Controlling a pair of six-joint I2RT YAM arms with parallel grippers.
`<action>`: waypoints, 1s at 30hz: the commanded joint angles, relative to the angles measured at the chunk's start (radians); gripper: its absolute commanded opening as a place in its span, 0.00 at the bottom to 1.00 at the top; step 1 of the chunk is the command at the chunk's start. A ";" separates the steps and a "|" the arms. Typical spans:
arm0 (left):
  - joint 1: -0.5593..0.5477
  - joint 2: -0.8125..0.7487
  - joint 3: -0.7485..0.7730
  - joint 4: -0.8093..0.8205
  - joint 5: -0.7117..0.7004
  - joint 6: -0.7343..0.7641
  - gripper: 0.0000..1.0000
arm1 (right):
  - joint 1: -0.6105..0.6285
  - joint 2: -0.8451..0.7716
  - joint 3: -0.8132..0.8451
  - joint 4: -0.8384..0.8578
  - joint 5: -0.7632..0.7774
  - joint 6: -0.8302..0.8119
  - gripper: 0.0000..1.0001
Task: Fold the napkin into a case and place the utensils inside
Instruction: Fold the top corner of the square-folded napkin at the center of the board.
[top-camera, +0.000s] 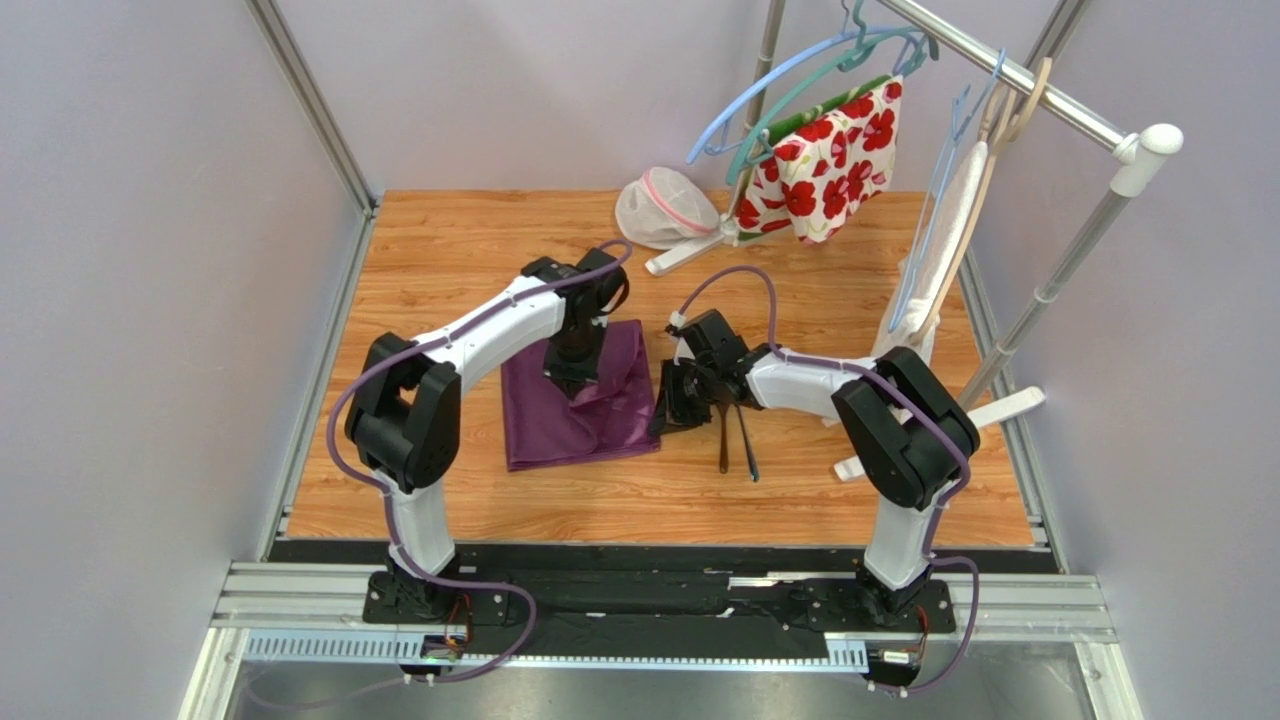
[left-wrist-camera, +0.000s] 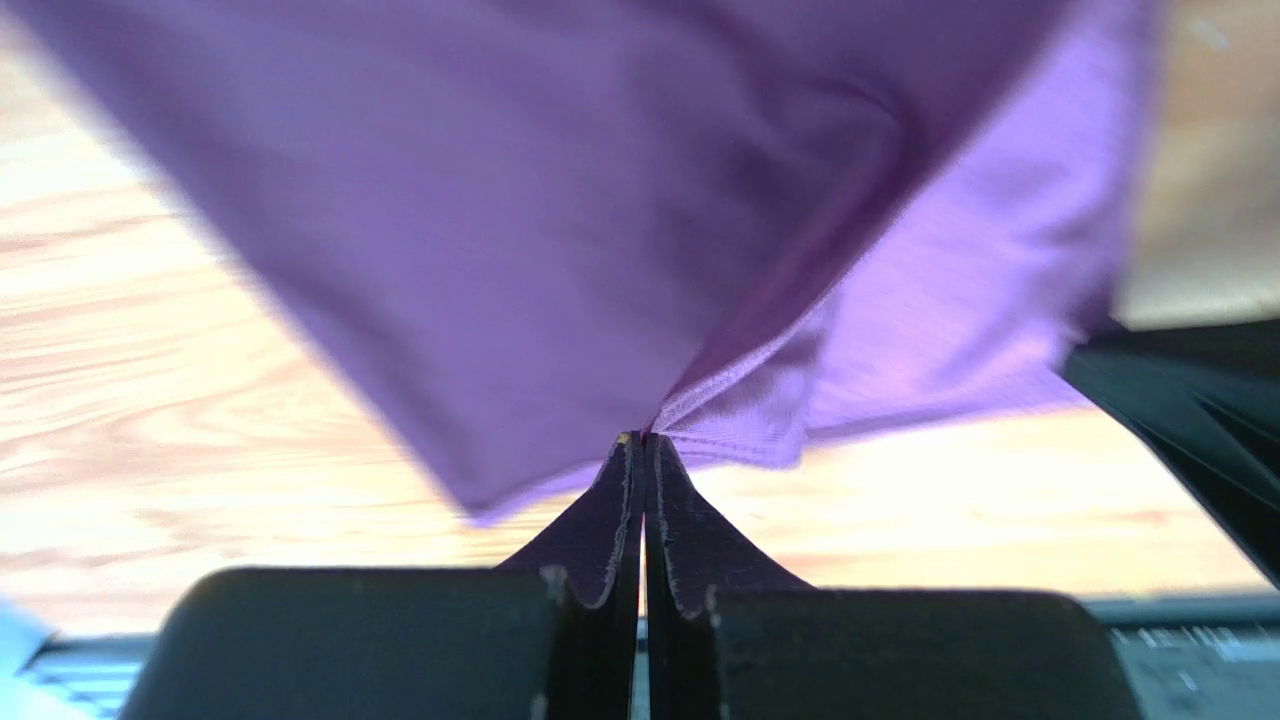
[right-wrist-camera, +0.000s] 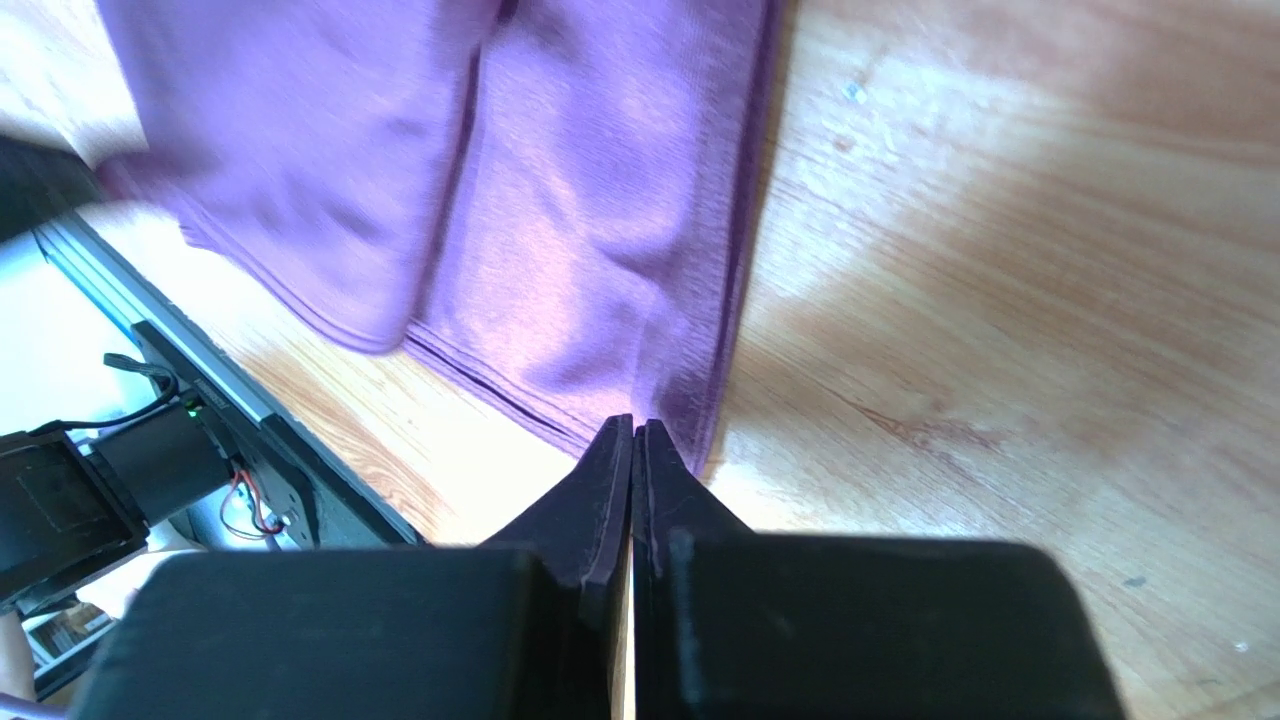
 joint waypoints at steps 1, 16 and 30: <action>0.049 -0.018 0.077 -0.045 -0.139 0.061 0.00 | -0.003 -0.009 0.066 -0.009 0.000 -0.026 0.00; 0.183 0.149 0.270 -0.097 -0.368 0.131 0.00 | 0.011 0.026 0.139 -0.021 -0.020 -0.014 0.00; 0.209 0.252 0.359 -0.101 -0.432 0.203 0.00 | 0.011 0.046 0.173 -0.033 -0.022 -0.011 0.00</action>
